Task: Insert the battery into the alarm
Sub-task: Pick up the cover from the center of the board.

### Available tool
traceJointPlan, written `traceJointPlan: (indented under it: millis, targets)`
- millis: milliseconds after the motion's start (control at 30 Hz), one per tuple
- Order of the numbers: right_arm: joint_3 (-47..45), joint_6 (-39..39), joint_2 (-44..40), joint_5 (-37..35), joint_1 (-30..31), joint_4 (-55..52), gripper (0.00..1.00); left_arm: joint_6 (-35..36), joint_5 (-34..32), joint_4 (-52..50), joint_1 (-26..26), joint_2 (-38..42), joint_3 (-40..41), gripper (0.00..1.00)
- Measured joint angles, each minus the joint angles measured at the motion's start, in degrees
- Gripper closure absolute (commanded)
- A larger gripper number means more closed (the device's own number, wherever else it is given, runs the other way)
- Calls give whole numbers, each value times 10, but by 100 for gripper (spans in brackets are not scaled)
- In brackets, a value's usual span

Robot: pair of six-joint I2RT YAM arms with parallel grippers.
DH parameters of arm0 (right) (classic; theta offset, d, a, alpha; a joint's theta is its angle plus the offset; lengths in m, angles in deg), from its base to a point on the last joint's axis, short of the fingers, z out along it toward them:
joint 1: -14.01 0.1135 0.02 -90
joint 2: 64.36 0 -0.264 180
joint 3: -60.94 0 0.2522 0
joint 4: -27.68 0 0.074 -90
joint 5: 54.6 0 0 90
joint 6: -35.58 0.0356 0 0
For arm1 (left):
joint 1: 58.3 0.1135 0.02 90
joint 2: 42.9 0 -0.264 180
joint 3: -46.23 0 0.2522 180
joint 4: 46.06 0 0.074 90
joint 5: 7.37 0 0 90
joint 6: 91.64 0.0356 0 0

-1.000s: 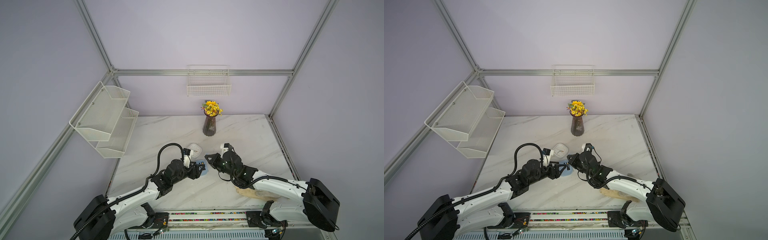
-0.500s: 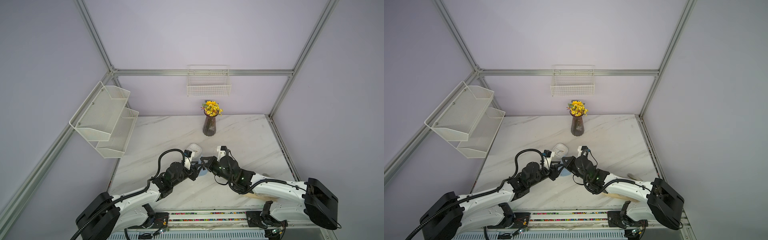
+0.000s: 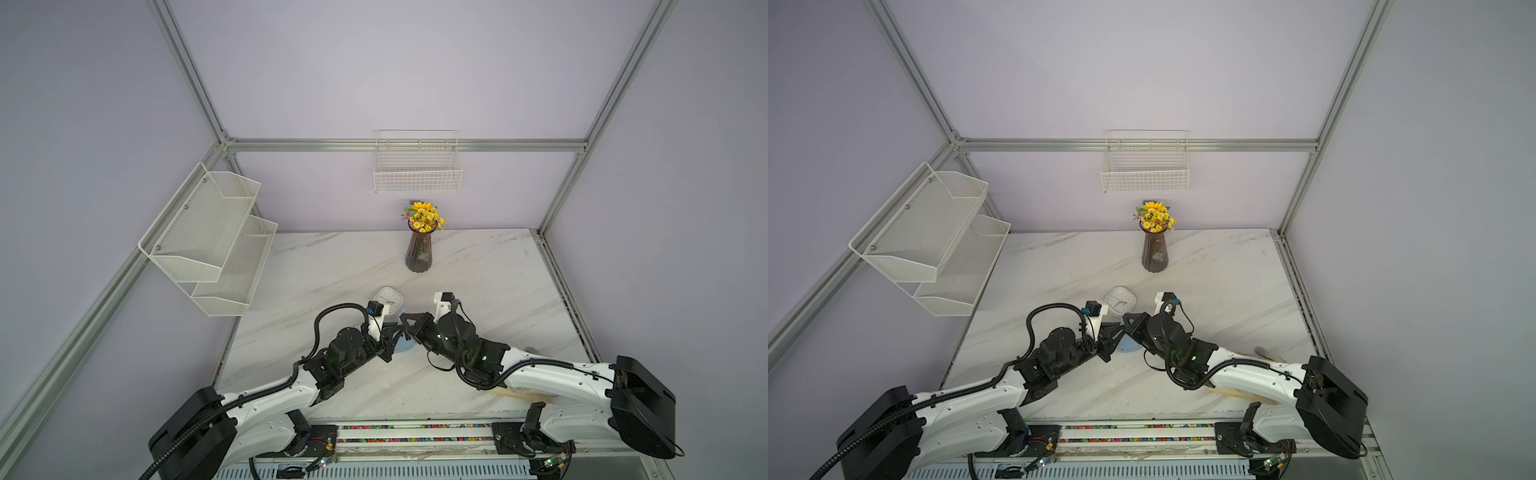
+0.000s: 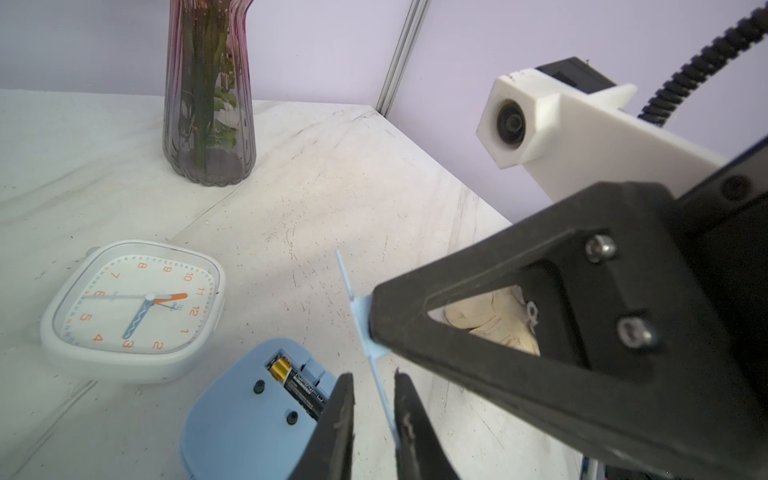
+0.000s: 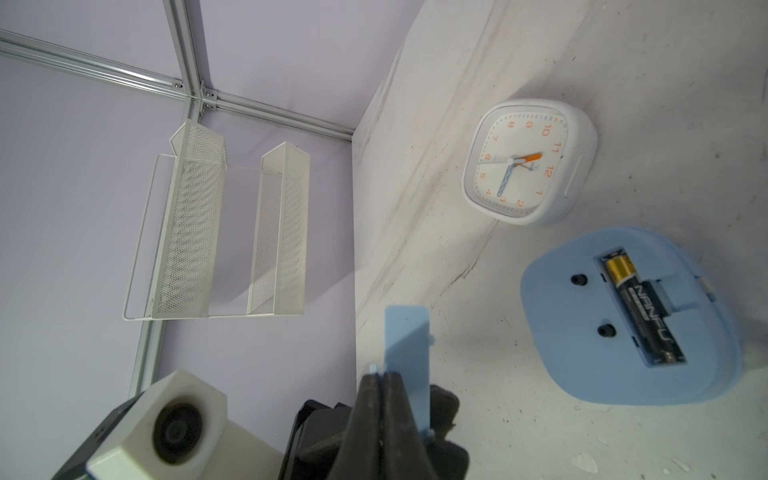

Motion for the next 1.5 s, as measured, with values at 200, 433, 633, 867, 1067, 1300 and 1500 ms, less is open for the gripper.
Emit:
traceJointPlan:
  millis: [200,433,633,867,1067,1300,1500]
  targets:
    - [0,0,0,-8,5,-2,100,11,-3,4,-4,-3,0,96]
    - [13,-6,-2,-17,9,-38,71,47,-35,-17,-4,-2,-3,100]
    - [59,-20,-36,-31,10,-138,51,168,-76,-38,-5,6,-9,100]
    - [119,-25,-39,-26,9,-209,54,298,-89,-49,-5,38,-15,100]
    - [141,-24,-20,-21,4,-235,61,349,-93,-48,-7,55,-15,100]
    - [161,-26,-2,-21,1,-248,66,376,-92,-47,-23,55,-15,100]
    - [173,-27,10,-30,0,-270,78,387,-99,-42,-30,60,-15,100]
